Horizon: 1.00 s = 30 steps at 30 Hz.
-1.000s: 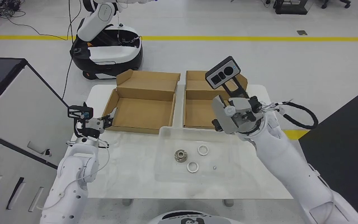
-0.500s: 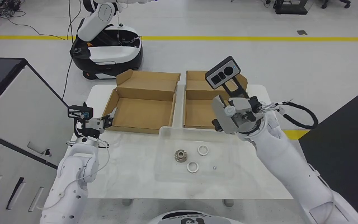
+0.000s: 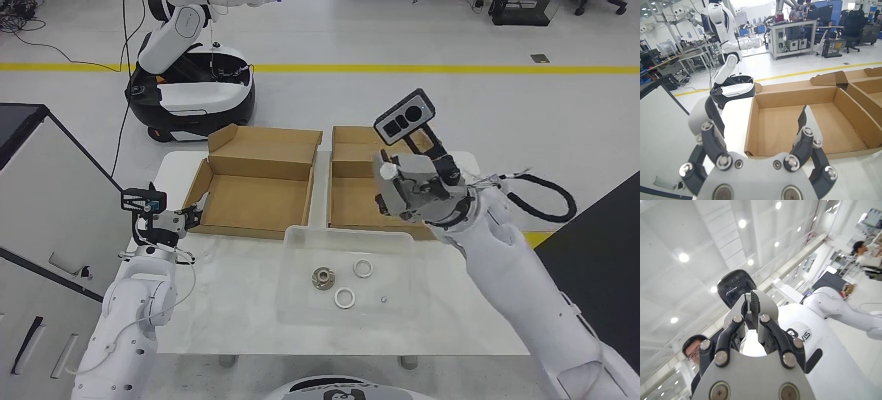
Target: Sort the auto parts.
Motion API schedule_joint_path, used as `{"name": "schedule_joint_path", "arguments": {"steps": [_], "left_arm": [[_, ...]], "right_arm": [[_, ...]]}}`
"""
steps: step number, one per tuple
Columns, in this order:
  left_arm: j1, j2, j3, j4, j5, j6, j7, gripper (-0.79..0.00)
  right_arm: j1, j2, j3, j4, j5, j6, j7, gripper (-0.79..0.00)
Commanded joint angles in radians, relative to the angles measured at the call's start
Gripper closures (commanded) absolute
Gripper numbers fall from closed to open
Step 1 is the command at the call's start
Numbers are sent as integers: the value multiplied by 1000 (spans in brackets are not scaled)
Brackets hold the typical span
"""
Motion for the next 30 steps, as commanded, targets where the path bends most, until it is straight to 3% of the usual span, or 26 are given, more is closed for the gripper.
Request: {"name": "schedule_joint_path", "arguments": {"steps": [1,6,9,15,21,30], "left_arm": [[0,0,0,0,0,0,0,-785],[0,0,0,0,0,0,0,-785],[0,0,0,0,0,0,0,-785],[0,0,0,0,0,0,0,-785],[0,0,0,0,0,0,0,-785],[0,0,0,0,0,0,0,-785]], "right_arm": [[-5,10,49,1,-79,50,-58,0],[-20,40,167,1,-299,240,-183,0],[-14,62,214,-11,-510,382,-223,0],[11,98,251,-16,-842,538,-182,0],[91,123,210,24,-1111,594,-88,0],[330,123,38,153,-1319,592,100,0]]}}
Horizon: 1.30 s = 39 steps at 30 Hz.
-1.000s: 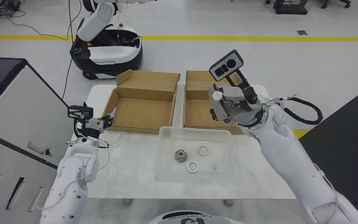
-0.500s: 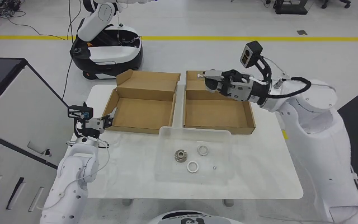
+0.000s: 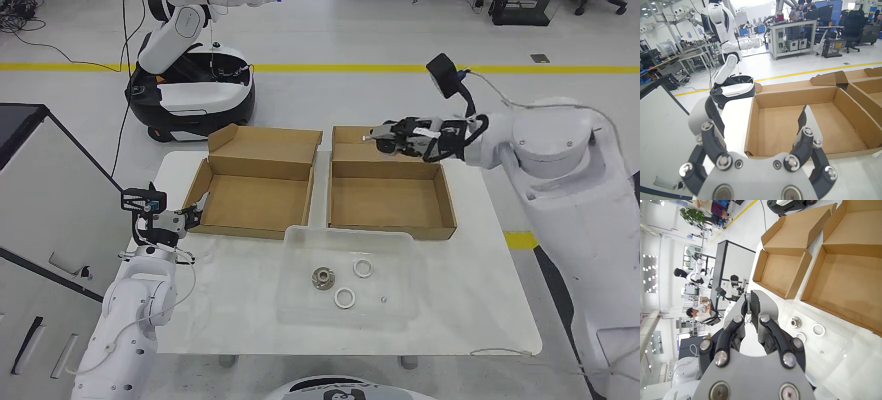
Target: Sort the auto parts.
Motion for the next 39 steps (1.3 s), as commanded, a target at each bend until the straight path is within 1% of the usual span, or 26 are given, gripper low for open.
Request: {"name": "schedule_joint_path", "arguments": {"steps": [1,8,15,23,28,35,39], "left_arm": [[0,0,0,0,0,0,0,-785],[0,0,0,0,0,0,0,-785],[0,0,0,0,0,0,0,-785],[0,0,0,0,0,0,0,-785],[0,0,0,0,0,0,0,-785],[0,0,0,0,0,0,0,-785],[0,0,0,0,0,0,0,-785]], "right_arm": [[60,0,-52,33,-83,-13,46,0],[238,-19,-215,183,-259,-76,163,0],[346,-54,-376,322,-387,-133,235,0],[420,-104,-553,463,-537,-209,323,0],[450,-139,-618,539,-569,-235,347,0],[480,-189,-709,676,-634,-300,401,0],[499,-223,-744,751,-652,-327,412,0]]}}
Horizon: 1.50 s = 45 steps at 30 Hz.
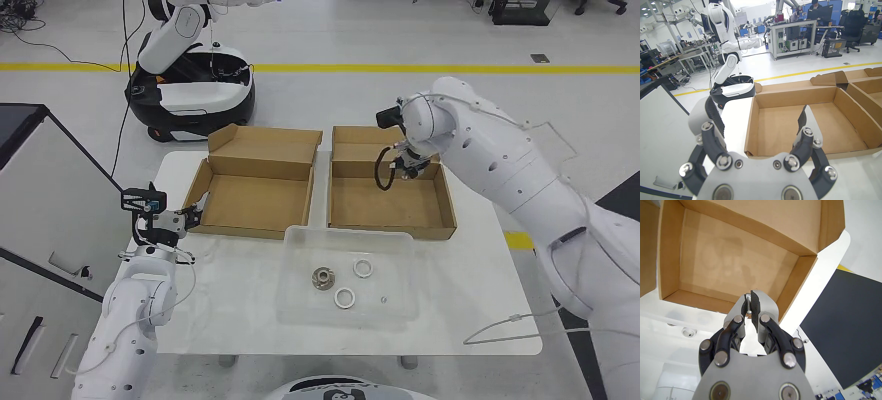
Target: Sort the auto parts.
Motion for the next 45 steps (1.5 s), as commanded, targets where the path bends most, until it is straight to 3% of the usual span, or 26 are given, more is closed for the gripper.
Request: {"name": "schedule_joint_path", "arguments": {"steps": [1,7,19,32,45], "left_arm": [[0,0,0,0,0,0,0,-785],[0,0,0,0,0,0,0,-785],[0,0,0,0,0,0,0,-785],[0,0,0,0,0,0,0,-785],[0,0,0,0,0,0,0,-785]], "right_arm": [[9,-16,-14,33,-3,-12,6,0],[15,-73,-57,147,13,-59,38,0],[-4,-163,-99,381,2,-98,-23,0],[-36,-229,-67,534,39,-59,-212,0],[-79,-266,-44,623,21,0,-386,0]]}}
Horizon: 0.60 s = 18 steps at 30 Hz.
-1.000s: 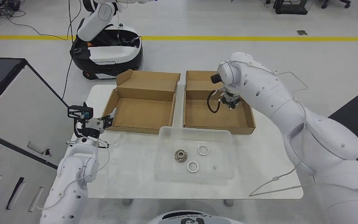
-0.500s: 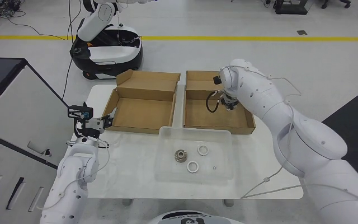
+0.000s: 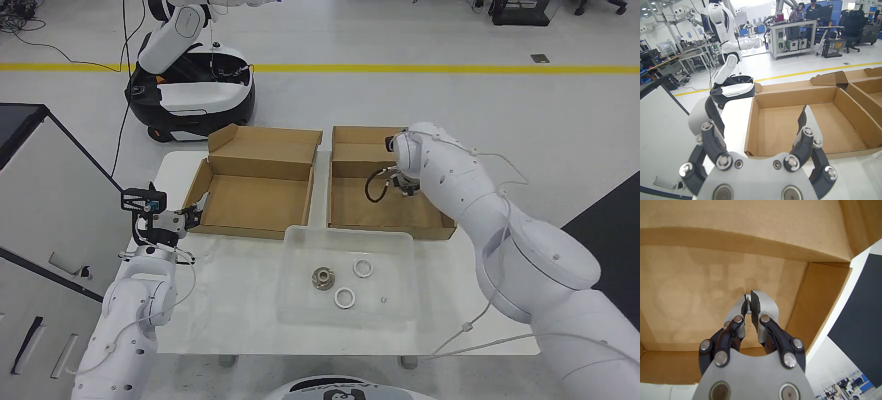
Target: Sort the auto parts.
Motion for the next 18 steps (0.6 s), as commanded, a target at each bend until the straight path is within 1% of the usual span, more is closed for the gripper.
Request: {"name": "schedule_joint_path", "arguments": {"steps": [1,6,7,8,9,11,12,18], "left_arm": [[0,0,0,0,0,0,0,-785],[0,0,0,0,0,0,0,-785],[0,0,0,0,0,0,0,-785],[0,0,0,0,0,0,0,-785],[0,0,0,0,0,0,0,-785],[0,0,0,0,0,0,0,-785],[0,0,0,0,0,0,0,-785],[0,0,0,0,0,0,0,-785]], "right_arm": [[-2,-3,6,9,2,0,-13,0],[-9,-12,17,24,0,0,-36,-9],[-9,-14,19,26,0,1,-37,-299],[-10,-15,21,27,-1,3,-38,-382],[-11,-17,23,28,-1,3,-38,-625],[-12,-20,27,31,-3,2,-39,-767],[-13,-21,29,33,-4,1,-40,-785],[-1,-24,56,43,12,-7,-55,-785]]}}
